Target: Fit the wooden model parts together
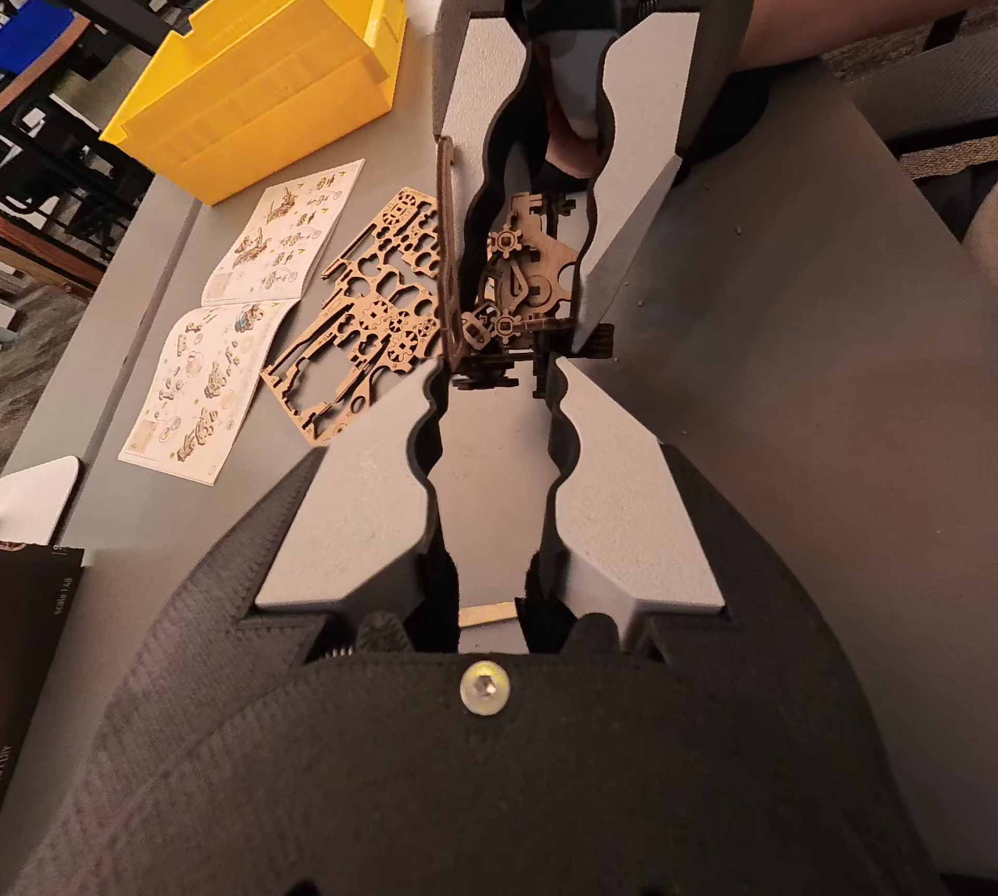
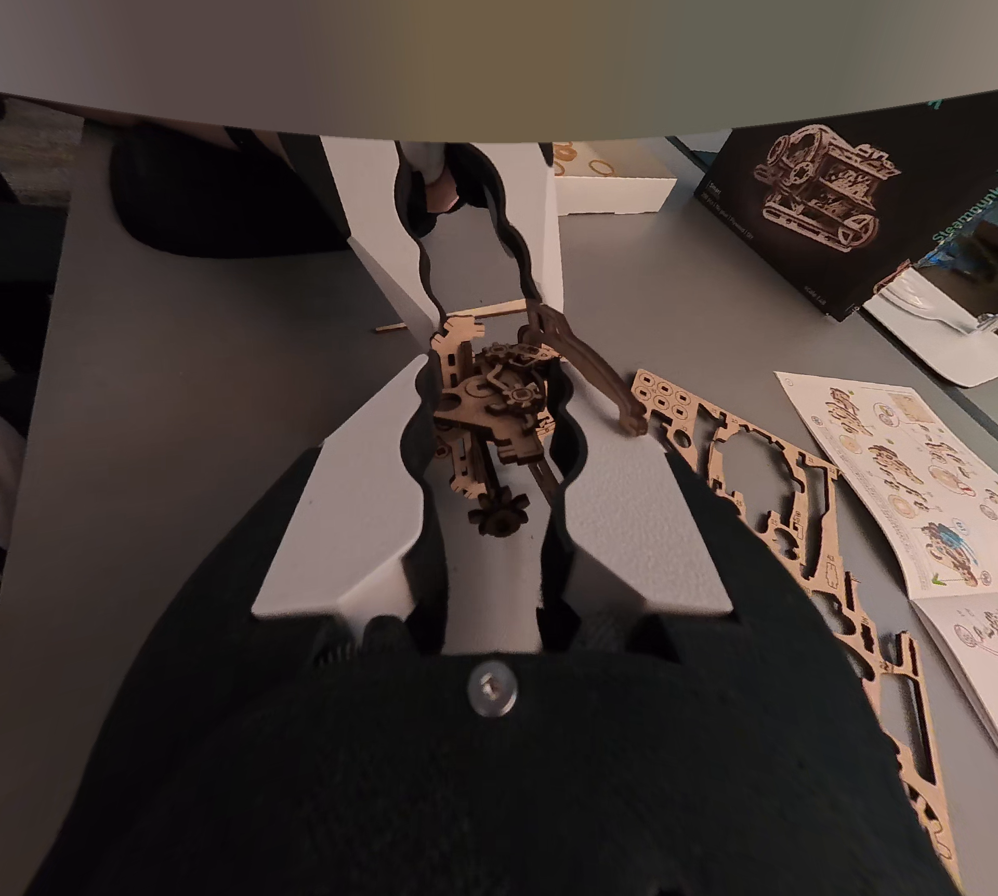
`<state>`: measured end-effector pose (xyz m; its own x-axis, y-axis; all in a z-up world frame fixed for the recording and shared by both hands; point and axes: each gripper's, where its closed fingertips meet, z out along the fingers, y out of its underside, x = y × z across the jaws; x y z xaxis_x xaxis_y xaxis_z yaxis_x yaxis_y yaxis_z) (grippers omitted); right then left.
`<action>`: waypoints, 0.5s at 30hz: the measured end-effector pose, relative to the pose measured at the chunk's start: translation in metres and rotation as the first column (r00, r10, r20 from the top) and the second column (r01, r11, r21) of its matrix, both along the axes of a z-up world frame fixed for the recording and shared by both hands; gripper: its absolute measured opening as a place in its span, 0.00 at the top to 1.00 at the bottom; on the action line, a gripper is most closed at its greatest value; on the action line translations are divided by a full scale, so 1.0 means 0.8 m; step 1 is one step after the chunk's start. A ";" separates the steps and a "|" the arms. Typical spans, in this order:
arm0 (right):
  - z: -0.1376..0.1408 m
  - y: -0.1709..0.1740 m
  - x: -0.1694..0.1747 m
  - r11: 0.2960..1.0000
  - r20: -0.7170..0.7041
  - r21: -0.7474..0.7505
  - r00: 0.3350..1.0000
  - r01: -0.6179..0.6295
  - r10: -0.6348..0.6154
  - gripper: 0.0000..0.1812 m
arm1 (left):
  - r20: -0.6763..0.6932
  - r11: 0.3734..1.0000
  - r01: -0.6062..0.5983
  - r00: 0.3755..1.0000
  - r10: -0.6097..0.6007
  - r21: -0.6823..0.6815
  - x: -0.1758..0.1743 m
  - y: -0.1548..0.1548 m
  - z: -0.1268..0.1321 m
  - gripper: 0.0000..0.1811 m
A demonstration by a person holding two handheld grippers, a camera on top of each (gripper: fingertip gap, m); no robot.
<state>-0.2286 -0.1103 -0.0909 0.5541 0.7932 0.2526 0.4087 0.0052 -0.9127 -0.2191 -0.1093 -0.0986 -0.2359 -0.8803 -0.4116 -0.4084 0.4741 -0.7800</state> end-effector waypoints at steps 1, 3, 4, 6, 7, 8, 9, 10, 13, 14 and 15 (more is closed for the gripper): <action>-0.001 0.000 0.000 1.000 0.004 -0.001 1.000 -0.003 0.003 0.79 | -0.004 1.000 0.003 1.000 -0.003 -0.001 0.000 0.000 -0.001 0.81; 0.001 0.002 0.001 1.000 -0.001 0.015 1.000 0.010 -0.010 0.79 | 0.007 1.000 -0.001 1.000 0.001 0.015 0.000 0.002 0.001 0.81; 0.002 0.003 0.001 1.000 -0.008 0.015 1.000 0.012 -0.012 0.78 | 0.002 1.000 0.001 1.000 -0.001 0.012 0.000 0.002 0.001 0.81; 0.007 0.008 0.002 0.999 -0.031 0.036 0.999 0.012 -0.011 0.78 | 0.018 1.000 -0.013 1.000 0.012 0.024 0.000 0.006 0.005 0.81; 0.008 0.008 0.001 0.999 -0.032 0.047 0.999 0.009 -0.007 0.78 | 0.021 0.999 -0.018 1.000 0.017 0.028 0.000 0.007 0.006 0.81; 0.010 0.009 0.001 0.998 -0.033 0.059 0.999 0.012 -0.010 0.78 | 0.020 0.999 -0.023 1.000 0.022 0.025 -0.001 0.008 0.006 0.81; 0.011 0.010 0.001 0.997 -0.029 0.075 0.999 0.017 -0.015 0.78 | 0.021 0.999 -0.026 0.999 0.026 0.019 -0.001 0.009 0.007 0.81; 0.011 0.009 0.001 0.996 -0.025 0.085 1.000 0.018 -0.016 0.77 | 0.022 1.000 -0.024 0.999 0.024 0.014 -0.001 0.008 0.007 0.81; 0.011 0.008 0.001 0.996 -0.022 0.085 0.999 0.026 -0.024 0.77 | 0.019 1.000 -0.023 1.000 0.023 0.009 -0.001 0.007 0.005 0.81; 0.011 0.008 0.002 0.996 -0.023 0.085 0.999 0.029 -0.027 0.77 | 0.018 1.000 -0.024 1.000 0.023 0.011 -0.001 0.007 0.005 0.81; 0.010 0.008 0.002 0.996 -0.023 0.083 0.999 0.033 -0.031 0.77 | 0.016 1.000 -0.024 1.000 0.024 0.012 -0.001 0.006 0.004 0.81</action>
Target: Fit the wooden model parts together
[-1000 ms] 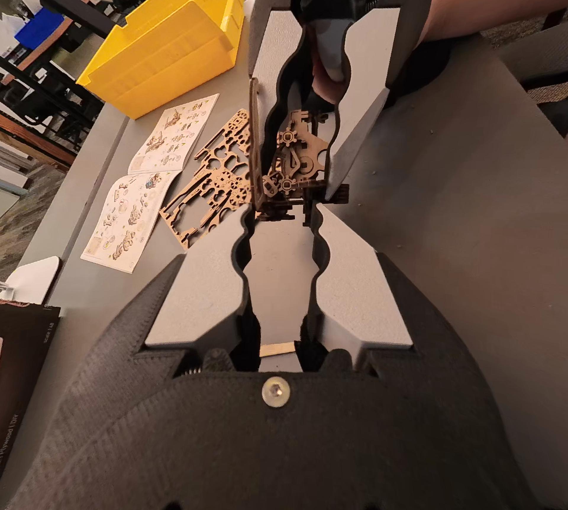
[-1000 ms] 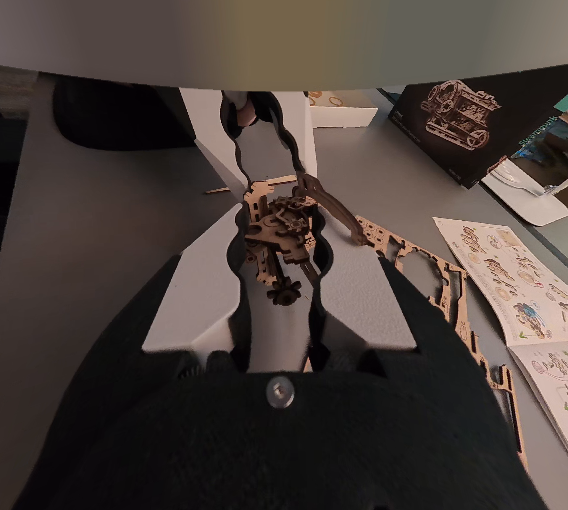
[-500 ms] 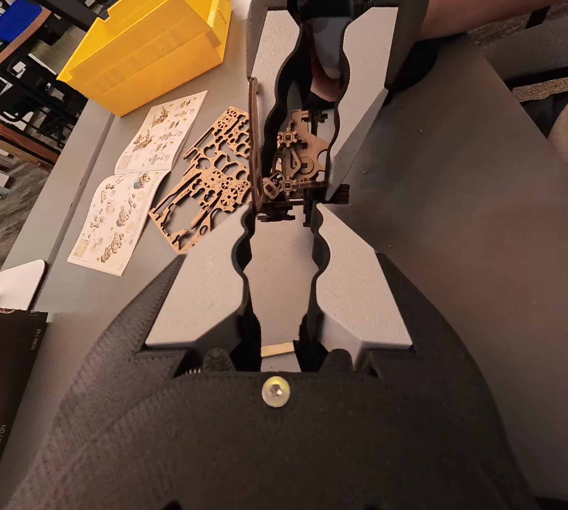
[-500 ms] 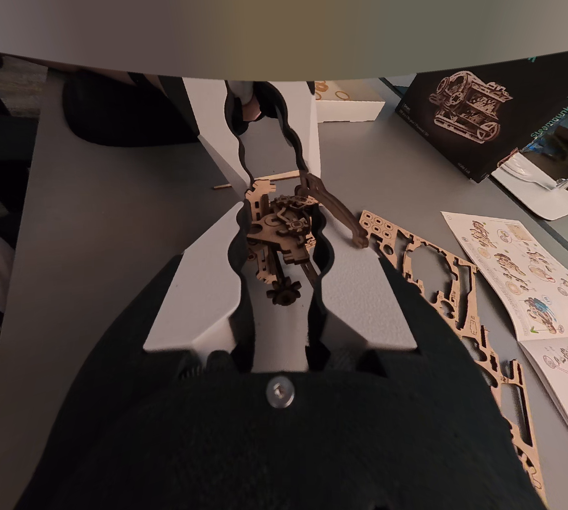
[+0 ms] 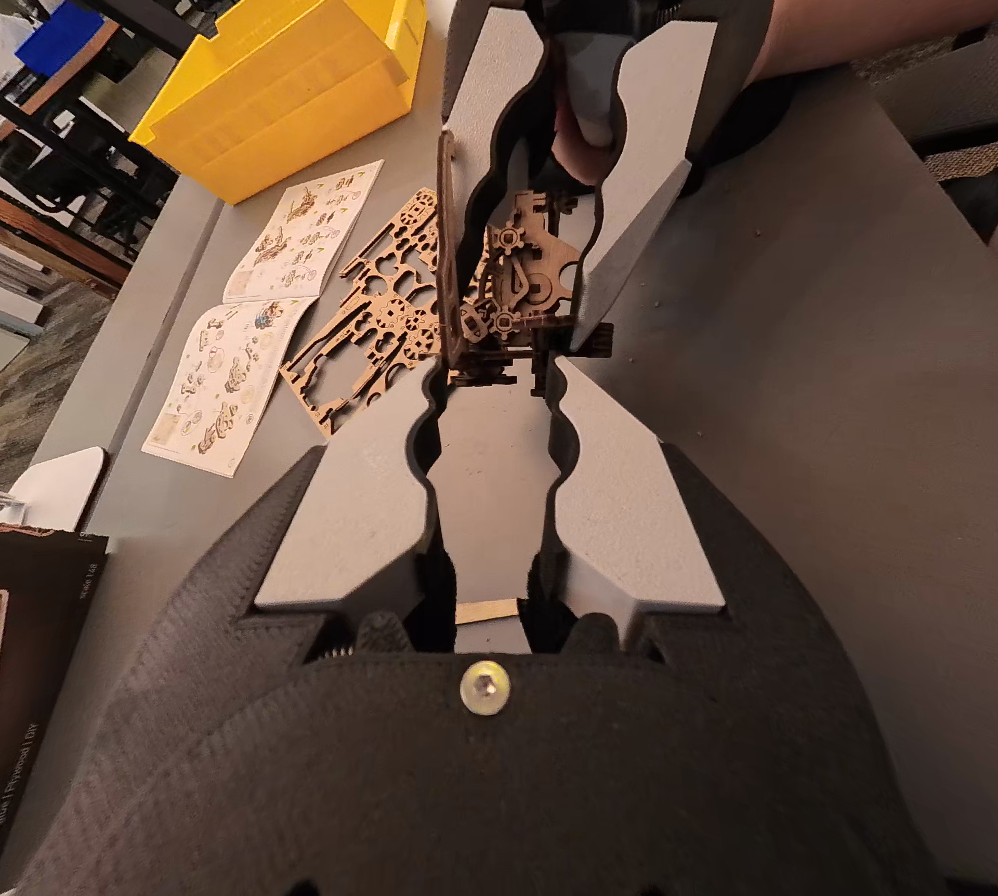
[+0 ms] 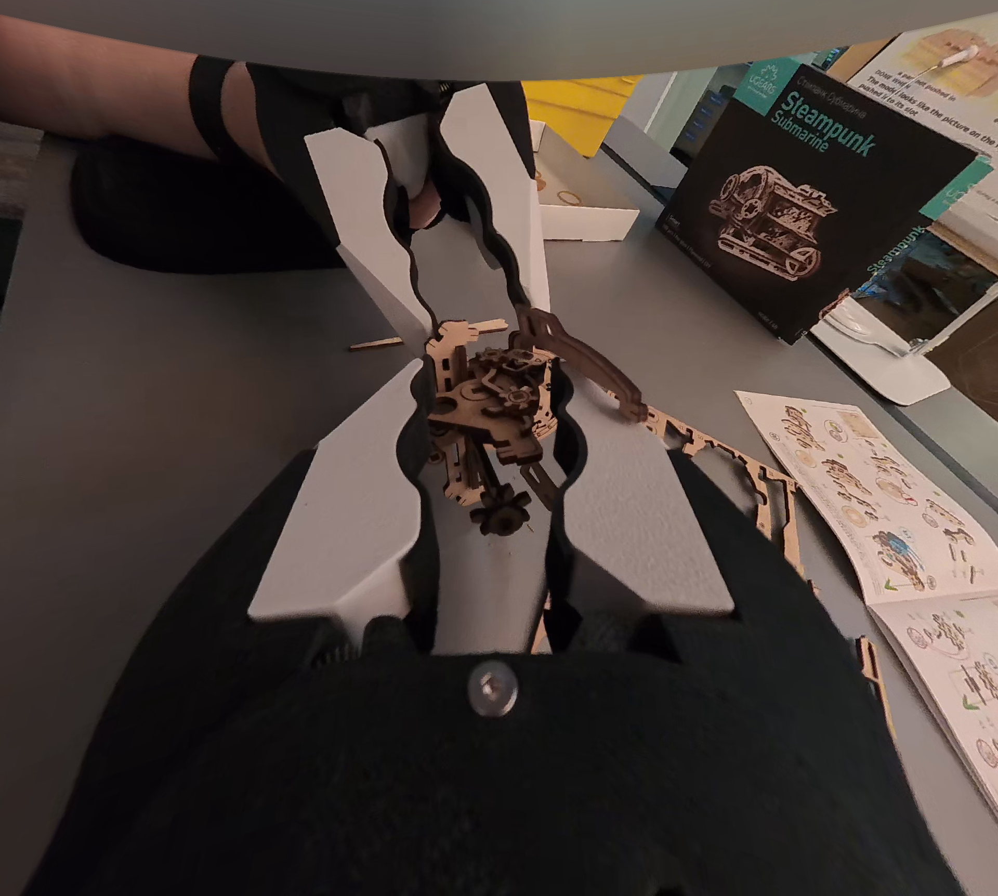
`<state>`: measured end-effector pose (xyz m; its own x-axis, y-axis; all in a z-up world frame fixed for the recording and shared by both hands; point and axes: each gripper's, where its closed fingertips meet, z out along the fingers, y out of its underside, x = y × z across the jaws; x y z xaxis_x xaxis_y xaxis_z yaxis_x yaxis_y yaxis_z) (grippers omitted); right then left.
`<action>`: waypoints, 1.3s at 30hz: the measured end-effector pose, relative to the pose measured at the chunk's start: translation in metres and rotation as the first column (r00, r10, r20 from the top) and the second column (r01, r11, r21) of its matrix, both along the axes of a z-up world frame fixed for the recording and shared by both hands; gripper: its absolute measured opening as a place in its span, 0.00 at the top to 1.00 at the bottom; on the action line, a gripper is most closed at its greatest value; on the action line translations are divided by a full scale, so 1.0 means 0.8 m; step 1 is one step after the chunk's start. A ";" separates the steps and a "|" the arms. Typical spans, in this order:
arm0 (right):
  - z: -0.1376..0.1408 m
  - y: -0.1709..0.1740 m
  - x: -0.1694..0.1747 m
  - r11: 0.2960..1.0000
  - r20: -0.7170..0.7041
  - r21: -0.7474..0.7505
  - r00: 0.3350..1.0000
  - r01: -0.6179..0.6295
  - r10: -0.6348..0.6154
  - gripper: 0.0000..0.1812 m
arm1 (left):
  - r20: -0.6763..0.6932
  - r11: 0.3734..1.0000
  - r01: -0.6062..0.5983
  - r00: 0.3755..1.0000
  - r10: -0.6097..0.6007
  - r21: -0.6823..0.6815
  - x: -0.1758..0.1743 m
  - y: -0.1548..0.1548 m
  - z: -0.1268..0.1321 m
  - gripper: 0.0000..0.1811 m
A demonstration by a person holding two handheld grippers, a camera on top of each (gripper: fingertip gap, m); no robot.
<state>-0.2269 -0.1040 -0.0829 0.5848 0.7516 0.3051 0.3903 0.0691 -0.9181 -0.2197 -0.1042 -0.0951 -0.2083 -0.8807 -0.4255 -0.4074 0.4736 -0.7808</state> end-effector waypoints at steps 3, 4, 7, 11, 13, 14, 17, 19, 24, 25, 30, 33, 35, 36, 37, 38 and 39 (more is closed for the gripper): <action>-0.001 -0.001 0.000 1.000 0.003 0.007 1.000 0.004 -0.004 0.77 | -0.007 1.000 0.001 1.000 -0.001 0.001 -0.001 -0.001 -0.001 0.81; 0.000 0.000 0.000 1.000 -0.003 0.006 1.000 0.007 -0.007 0.77 | -0.006 1.000 0.002 1.000 -0.002 0.000 -0.001 -0.001 0.000 0.81; 0.003 -0.002 0.000 1.000 -0.037 -0.005 0.999 -0.006 0.006 0.76 | 0.008 1.000 0.012 1.000 -0.012 -0.018 -0.002 -0.002 0.003 0.81; 0.008 -0.001 0.004 0.999 -0.084 -0.027 0.996 -0.020 0.017 0.75 | 0.035 0.997 0.035 0.999 -0.033 -0.064 -0.004 -0.004 0.009 0.82; 0.010 -0.001 0.004 0.998 -0.112 -0.047 0.993 -0.032 0.027 0.75 | 0.043 0.996 0.041 0.998 -0.037 -0.082 -0.006 -0.003 0.012 0.83; 0.009 -0.001 0.003 0.998 -0.115 -0.054 0.993 -0.038 0.032 0.75 | 0.039 0.995 0.042 0.998 -0.038 -0.092 -0.006 -0.003 0.011 0.83; 0.005 -0.002 0.003 0.996 -0.108 -0.073 0.993 -0.047 0.039 0.79 | 0.047 0.993 0.041 0.998 -0.036 -0.109 -0.005 -0.001 0.008 0.83; 0.007 -0.003 0.004 0.994 -0.136 -0.092 0.990 -0.057 0.044 0.79 | 0.056 0.988 0.048 0.998 -0.040 -0.149 -0.005 -0.002 0.010 0.83; 0.019 0.000 0.012 0.990 -0.238 -0.125 0.970 -0.072 0.040 0.81 | 0.089 0.965 0.035 0.996 -0.012 -0.259 -0.007 0.007 0.018 0.78; 0.020 0.001 0.014 0.989 -0.248 -0.131 0.968 -0.068 0.034 0.81 | 0.096 0.957 0.041 0.995 -0.014 -0.285 -0.007 0.007 0.020 0.79; 0.010 0.003 0.011 0.981 -0.225 -0.175 0.973 -0.080 0.039 0.81 | 0.071 0.948 0.051 0.997 -0.030 -0.314 -0.006 0.004 0.012 0.85; 0.003 0.001 0.006 0.977 -0.194 -0.194 0.979 -0.093 0.055 0.81 | 0.056 0.965 0.029 0.998 -0.015 -0.259 -0.004 0.006 0.006 0.90; 0.003 0.001 0.006 0.977 -0.189 -0.192 0.981 -0.088 0.052 0.81 | 0.056 0.974 0.020 0.998 -0.008 -0.224 -0.004 0.008 0.005 0.91; 0.002 0.002 0.006 0.976 -0.189 -0.197 0.981 -0.089 0.051 0.81 | 0.055 0.976 0.018 0.998 -0.006 -0.218 -0.004 0.009 0.004 0.91; 0.001 0.001 0.006 0.973 -0.189 -0.210 0.980 -0.095 0.054 0.81 | 0.048 0.976 0.019 0.999 -0.008 -0.217 -0.004 0.009 0.004 0.91; -0.001 0.002 0.005 0.968 -0.192 -0.232 0.980 -0.098 0.053 0.81 | 0.044 0.977 0.019 0.999 -0.009 -0.214 -0.005 0.010 0.003 0.92; -0.003 0.003 0.005 0.962 -0.194 -0.256 0.980 -0.098 0.048 0.79 | 0.050 0.977 0.019 0.999 -0.008 -0.210 -0.005 0.011 0.004 0.94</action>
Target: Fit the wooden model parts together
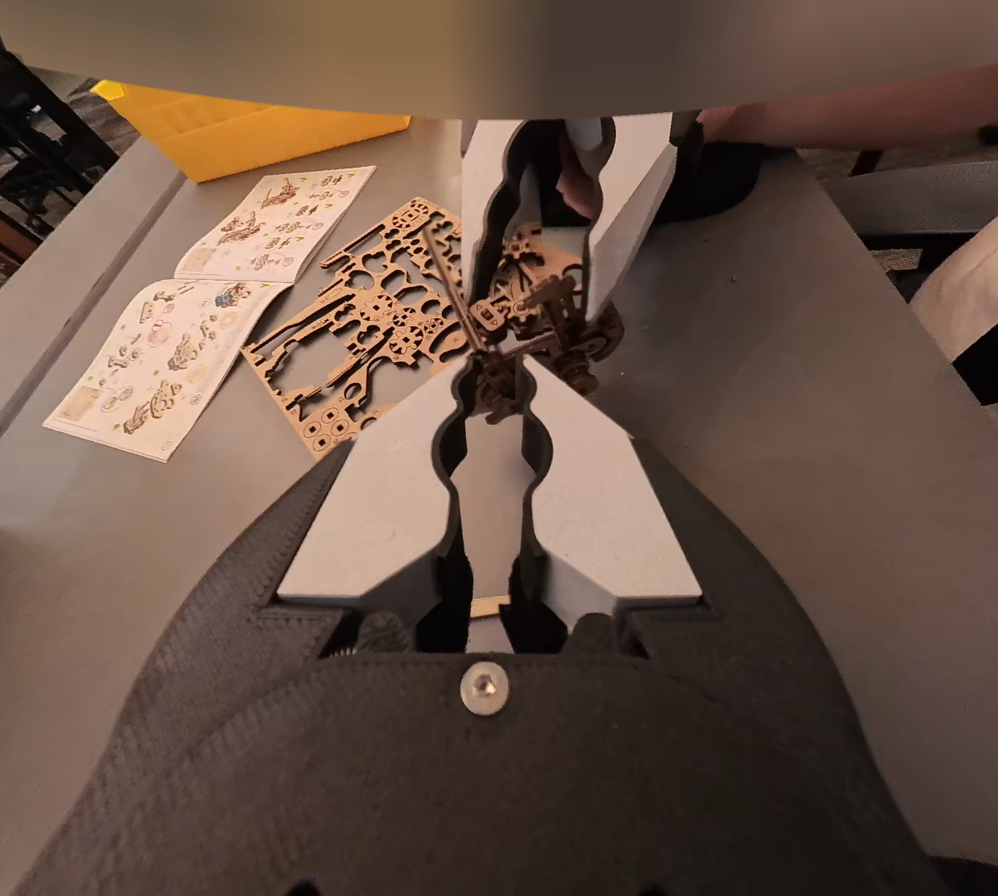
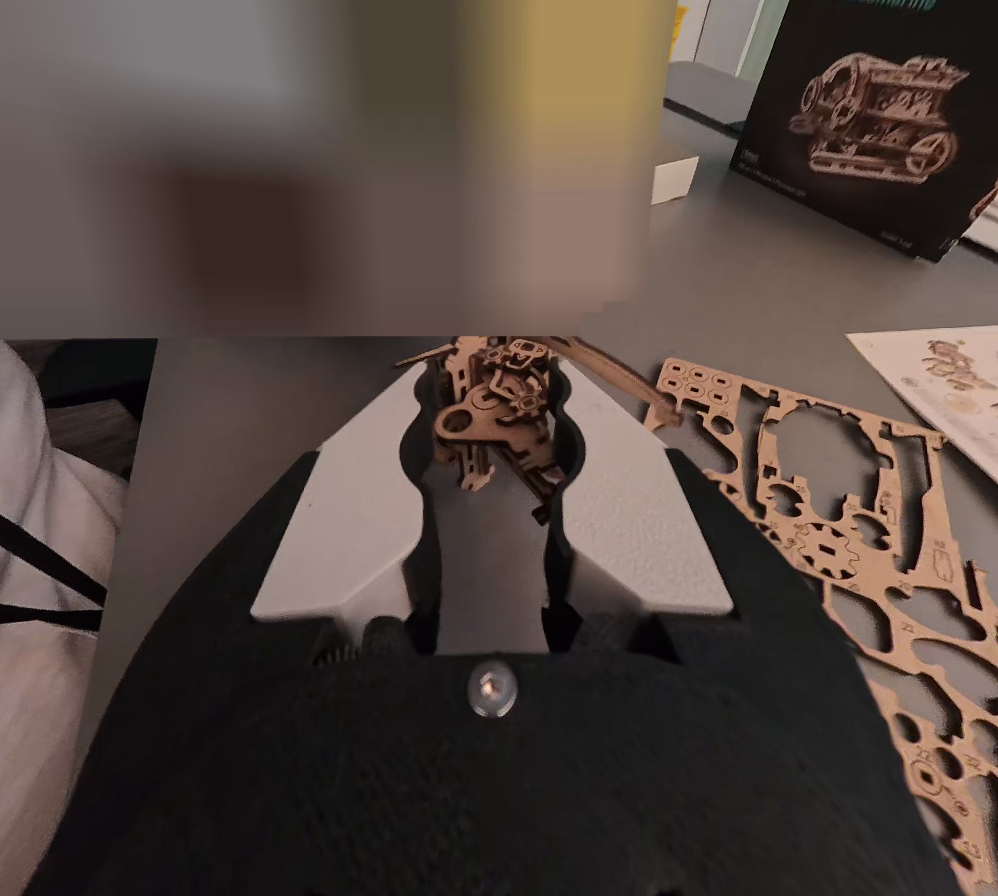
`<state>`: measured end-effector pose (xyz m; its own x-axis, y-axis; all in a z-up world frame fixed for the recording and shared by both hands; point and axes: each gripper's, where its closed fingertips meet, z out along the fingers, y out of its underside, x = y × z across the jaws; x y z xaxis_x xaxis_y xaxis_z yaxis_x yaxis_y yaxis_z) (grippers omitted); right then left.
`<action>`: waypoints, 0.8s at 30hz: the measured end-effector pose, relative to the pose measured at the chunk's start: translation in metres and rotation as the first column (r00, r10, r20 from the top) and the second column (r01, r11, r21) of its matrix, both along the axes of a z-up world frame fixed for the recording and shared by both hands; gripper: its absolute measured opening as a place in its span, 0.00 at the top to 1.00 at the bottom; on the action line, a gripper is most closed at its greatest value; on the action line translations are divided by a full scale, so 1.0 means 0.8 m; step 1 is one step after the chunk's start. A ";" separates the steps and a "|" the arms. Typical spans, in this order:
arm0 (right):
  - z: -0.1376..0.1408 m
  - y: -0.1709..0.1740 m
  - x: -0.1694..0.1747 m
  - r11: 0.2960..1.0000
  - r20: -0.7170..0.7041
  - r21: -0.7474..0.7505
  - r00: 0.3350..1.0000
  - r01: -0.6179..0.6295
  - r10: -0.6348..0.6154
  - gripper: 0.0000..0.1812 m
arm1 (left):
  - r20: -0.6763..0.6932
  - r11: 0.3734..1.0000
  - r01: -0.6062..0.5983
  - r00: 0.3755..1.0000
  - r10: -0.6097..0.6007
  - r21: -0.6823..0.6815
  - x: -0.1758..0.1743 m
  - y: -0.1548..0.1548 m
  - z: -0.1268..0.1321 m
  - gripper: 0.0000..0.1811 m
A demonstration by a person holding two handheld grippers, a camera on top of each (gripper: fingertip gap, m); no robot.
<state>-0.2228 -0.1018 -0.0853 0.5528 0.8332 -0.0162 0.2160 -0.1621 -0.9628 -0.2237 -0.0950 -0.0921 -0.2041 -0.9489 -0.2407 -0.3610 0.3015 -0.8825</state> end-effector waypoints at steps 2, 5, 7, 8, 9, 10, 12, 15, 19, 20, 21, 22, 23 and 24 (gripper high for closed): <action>-0.007 0.001 -0.001 0.998 0.009 -0.061 1.000 -0.008 0.008 0.77 | 0.000 1.000 0.006 1.000 -0.006 0.008 0.000 0.001 0.000 0.94; -0.012 0.002 -0.002 0.994 0.015 -0.108 1.000 -0.012 0.014 0.76 | -0.016 0.999 0.001 1.000 -0.001 0.032 0.000 0.002 -0.005 0.94; -0.015 0.000 -0.004 0.991 0.023 -0.128 0.999 -0.027 0.030 0.77 | -0.016 0.999 0.000 1.000 0.001 0.049 0.000 0.002 -0.005 0.94; -0.018 -0.001 -0.004 0.990 0.033 -0.139 0.999 -0.032 0.037 0.76 | -0.017 0.998 -0.004 1.000 0.005 0.058 0.000 0.003 -0.005 0.94; -0.021 0.000 -0.005 0.989 0.048 -0.144 0.998 -0.030 0.038 0.76 | -0.015 0.998 -0.006 1.000 0.007 0.068 0.000 0.004 -0.005 0.95; -0.022 0.000 -0.005 0.989 0.057 -0.147 0.998 -0.028 0.037 0.76 | -0.012 0.997 -0.001 1.000 0.002 0.076 -0.001 0.003 -0.005 0.95; -0.023 -0.001 -0.006 0.989 0.066 -0.141 0.997 -0.033 0.043 0.76 | -0.008 0.996 0.014 1.000 -0.014 0.084 -0.002 0.001 -0.005 0.96; -0.023 -0.003 -0.007 0.991 0.082 -0.127 0.995 -0.037 0.048 0.77 | -0.005 0.996 0.026 1.000 -0.025 0.084 -0.002 -0.002 -0.005 0.95; -0.023 -0.004 -0.006 0.995 0.109 -0.099 0.993 -0.027 0.038 0.77 | -0.003 0.994 0.022 1.000 -0.022 0.110 -0.002 -0.002 -0.004 0.95; -0.023 -0.004 -0.006 0.996 0.116 -0.091 0.993 -0.026 0.037 0.78 | -0.001 0.992 0.023 1.000 -0.023 0.121 -0.002 -0.003 -0.004 0.95; -0.023 -0.005 -0.006 0.996 0.124 -0.082 0.992 -0.024 0.034 0.78 | 0.000 0.991 0.023 1.000 -0.023 0.130 -0.002 -0.004 -0.004 0.95; -0.023 -0.006 -0.006 0.997 0.132 -0.071 0.991 -0.023 0.032 0.78 | 0.002 0.990 0.023 1.000 -0.024 0.139 -0.001 -0.005 -0.003 0.95; -0.023 -0.007 -0.006 0.998 0.142 -0.058 0.989 -0.023 0.031 0.78 | 0.004 0.989 0.024 1.000 -0.025 0.144 -0.001 -0.006 -0.003 0.95; -0.024 -0.008 -0.005 0.999 0.152 -0.047 0.988 -0.024 0.030 0.78 | 0.005 0.989 0.026 1.000 -0.027 0.145 -0.001 -0.007 -0.002 0.95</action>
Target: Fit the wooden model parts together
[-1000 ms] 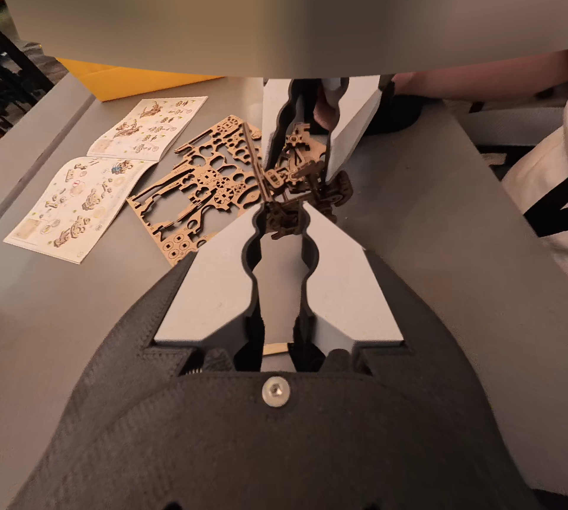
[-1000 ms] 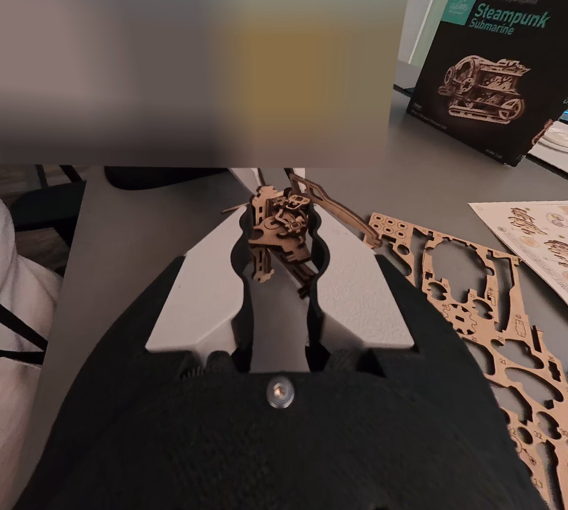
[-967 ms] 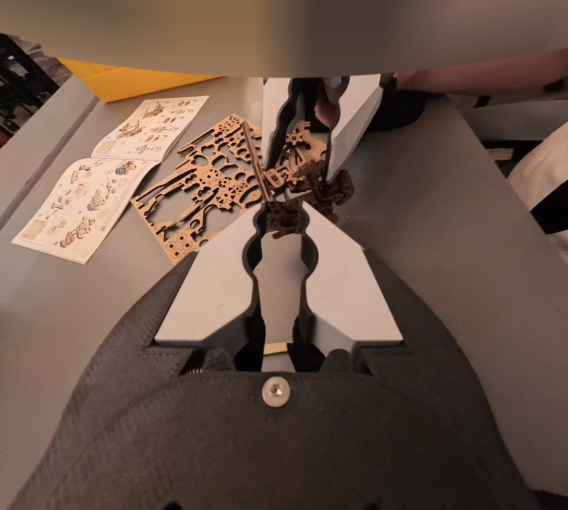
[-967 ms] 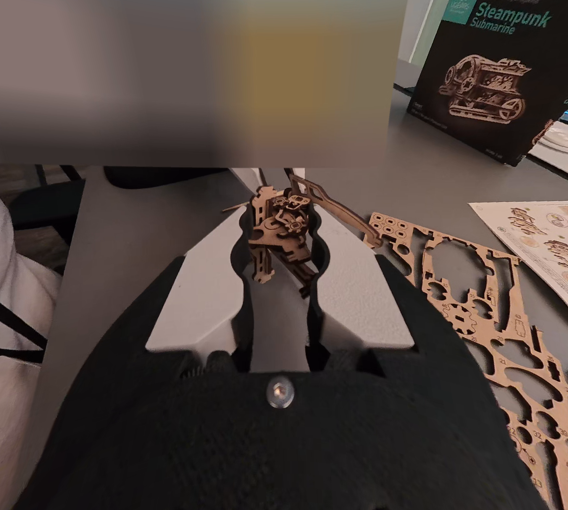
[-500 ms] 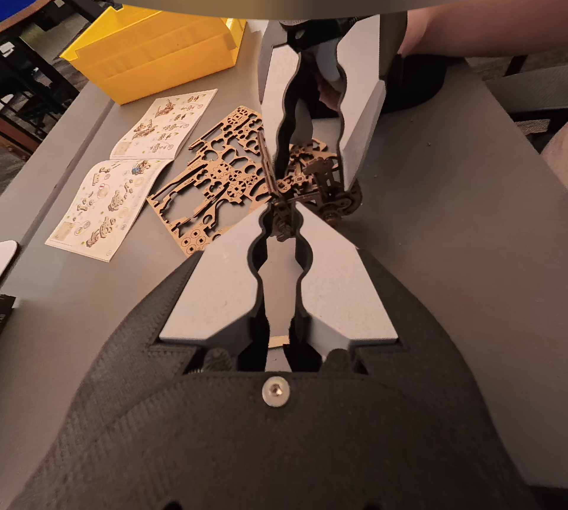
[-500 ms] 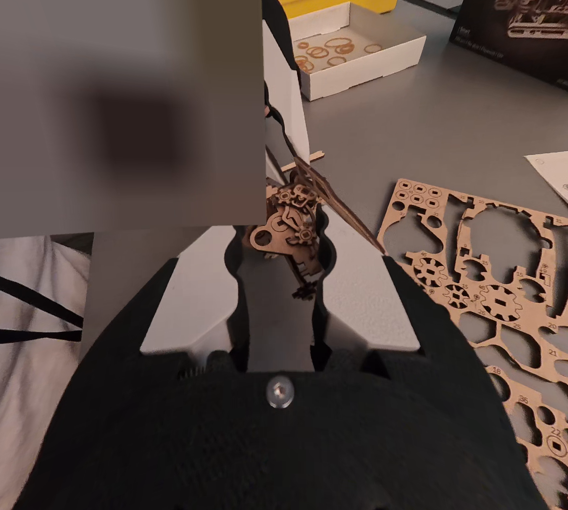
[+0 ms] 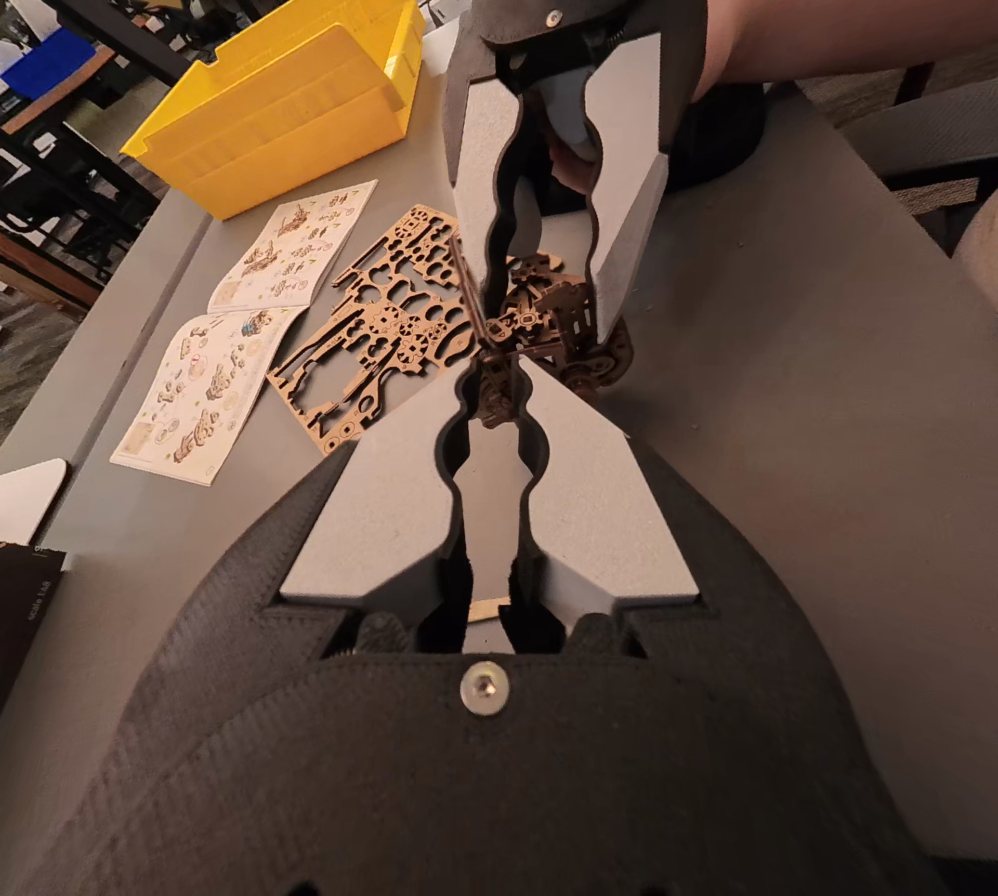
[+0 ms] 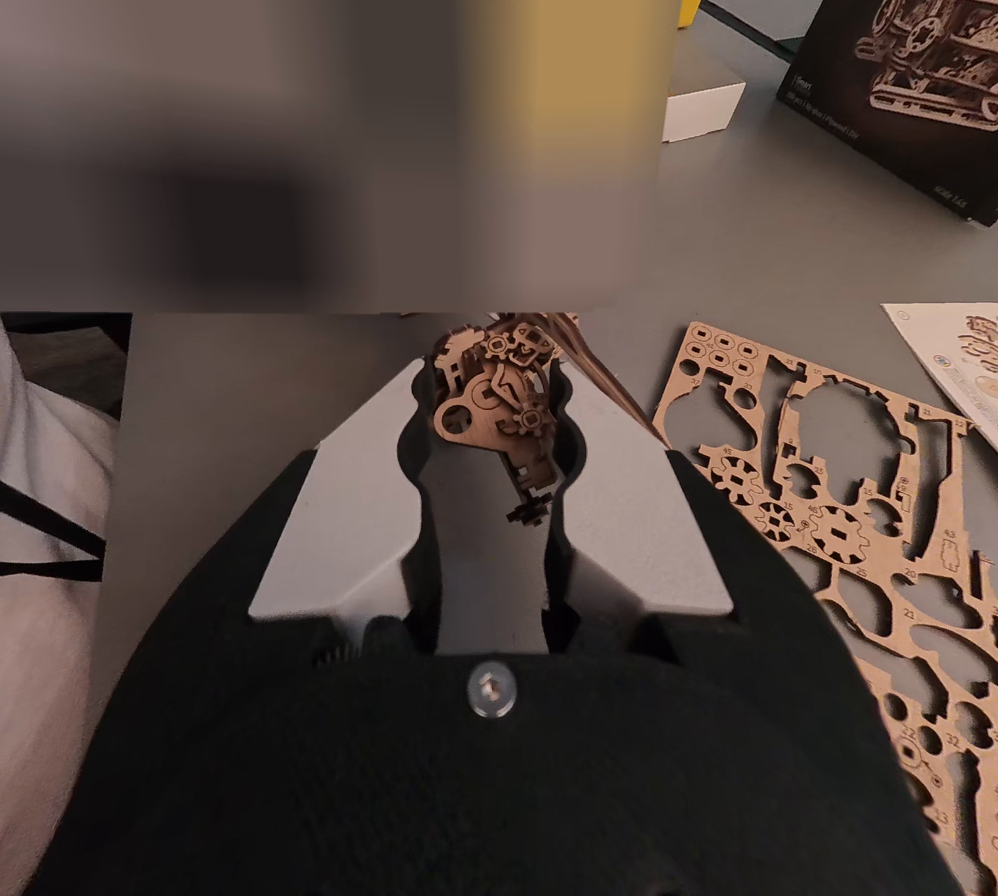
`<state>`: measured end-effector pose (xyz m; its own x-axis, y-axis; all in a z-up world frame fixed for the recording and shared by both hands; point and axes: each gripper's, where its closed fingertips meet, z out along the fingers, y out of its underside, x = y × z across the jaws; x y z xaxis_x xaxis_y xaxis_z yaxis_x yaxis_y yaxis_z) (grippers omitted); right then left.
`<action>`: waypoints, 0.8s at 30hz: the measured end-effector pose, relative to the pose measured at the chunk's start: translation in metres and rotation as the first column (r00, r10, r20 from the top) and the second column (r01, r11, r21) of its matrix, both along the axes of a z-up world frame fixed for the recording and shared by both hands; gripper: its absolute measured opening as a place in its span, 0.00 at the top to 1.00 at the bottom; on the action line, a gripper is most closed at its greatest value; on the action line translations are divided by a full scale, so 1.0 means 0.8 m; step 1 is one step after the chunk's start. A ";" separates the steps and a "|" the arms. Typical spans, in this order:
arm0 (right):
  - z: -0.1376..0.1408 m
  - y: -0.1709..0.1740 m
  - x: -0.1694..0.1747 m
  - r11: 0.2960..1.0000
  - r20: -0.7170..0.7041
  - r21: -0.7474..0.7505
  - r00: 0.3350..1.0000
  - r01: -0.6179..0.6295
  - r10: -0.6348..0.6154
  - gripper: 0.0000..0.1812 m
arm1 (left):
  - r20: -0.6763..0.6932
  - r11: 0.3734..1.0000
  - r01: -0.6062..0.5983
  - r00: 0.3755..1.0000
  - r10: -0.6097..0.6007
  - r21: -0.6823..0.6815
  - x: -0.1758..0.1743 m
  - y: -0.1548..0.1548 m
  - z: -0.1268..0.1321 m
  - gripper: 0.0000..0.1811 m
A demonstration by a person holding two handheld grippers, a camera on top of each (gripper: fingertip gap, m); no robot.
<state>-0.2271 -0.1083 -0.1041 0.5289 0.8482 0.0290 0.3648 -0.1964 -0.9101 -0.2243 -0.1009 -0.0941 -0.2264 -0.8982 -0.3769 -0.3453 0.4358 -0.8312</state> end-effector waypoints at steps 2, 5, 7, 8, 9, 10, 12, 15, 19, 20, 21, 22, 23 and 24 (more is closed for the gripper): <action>0.000 -0.002 0.001 1.000 0.019 0.019 1.000 -0.002 0.001 0.79 | 0.001 1.000 0.005 1.000 -0.005 -0.003 0.000 -0.002 0.000 0.95; 0.000 -0.004 0.003 1.000 0.030 0.031 1.000 0.000 0.000 0.81 | 0.005 1.000 0.010 1.000 -0.010 -0.009 0.000 -0.004 0.001 0.95; 0.001 -0.004 0.004 0.999 0.030 0.044 1.000 0.007 -0.008 0.80 | 0.015 1.000 0.012 1.000 -0.011 -0.007 0.001 -0.004 0.002 0.95; 0.001 -0.004 0.003 0.999 0.030 0.049 1.000 0.005 -0.006 0.80 | 0.019 1.000 0.015 1.000 -0.015 -0.003 0.001 -0.005 0.002 0.95; 0.002 -0.004 0.003 0.999 0.029 0.053 1.000 0.001 -0.002 0.79 | 0.019 1.000 0.018 1.000 -0.018 0.001 0.000 -0.005 0.002 0.95; 0.003 -0.003 0.003 0.998 0.027 0.057 1.000 0.005 -0.006 0.79 | 0.015 1.000 0.016 1.000 -0.016 0.004 0.001 -0.006 0.001 0.95; 0.002 0.000 0.004 0.999 0.024 0.043 1.000 0.017 -0.018 0.76 | 0.005 1.000 0.017 1.000 -0.017 0.015 0.002 -0.007 -0.003 0.94; 0.002 0.000 0.005 1.000 0.016 0.027 1.000 0.016 -0.016 0.75 | 0.004 0.999 0.004 1.000 -0.004 0.041 0.004 -0.006 -0.004 0.95; 0.001 0.000 0.006 1.000 0.018 0.014 1.000 0.015 -0.015 0.75 | 0.003 0.999 0.003 1.000 -0.003 0.046 0.003 -0.005 -0.004 0.95; 0.001 0.001 0.007 1.000 0.028 0.016 0.999 0.019 -0.020 0.74 | 0.003 0.999 0.002 1.000 -0.002 0.041 0.003 -0.005 -0.004 0.96; 0.000 0.001 0.009 1.000 0.040 0.018 0.999 0.020 -0.020 0.74 | 0.004 0.999 0.003 1.000 -0.003 0.037 0.003 -0.004 -0.004 0.96; 0.000 0.001 0.010 1.000 0.048 0.020 0.999 0.016 -0.017 0.74 | 0.005 0.999 0.005 1.000 -0.005 0.034 0.002 -0.004 -0.004 0.96; 0.001 0.000 0.012 1.000 0.052 0.024 0.999 0.010 -0.011 0.74 | 0.006 1.000 0.006 1.000 -0.006 0.029 0.002 -0.003 -0.004 0.96; 0.002 -0.001 0.014 1.000 0.059 0.028 0.998 0.005 -0.007 0.74 | 0.006 1.000 0.009 1.000 -0.009 0.024 0.002 -0.003 -0.004 0.96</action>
<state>-0.2163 -0.1091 -0.1028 0.5304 0.8436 0.0839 0.4173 -0.1736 -0.8921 -0.2228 -0.1037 -0.0973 -0.2322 -0.8866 -0.4001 -0.3359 0.4591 -0.8224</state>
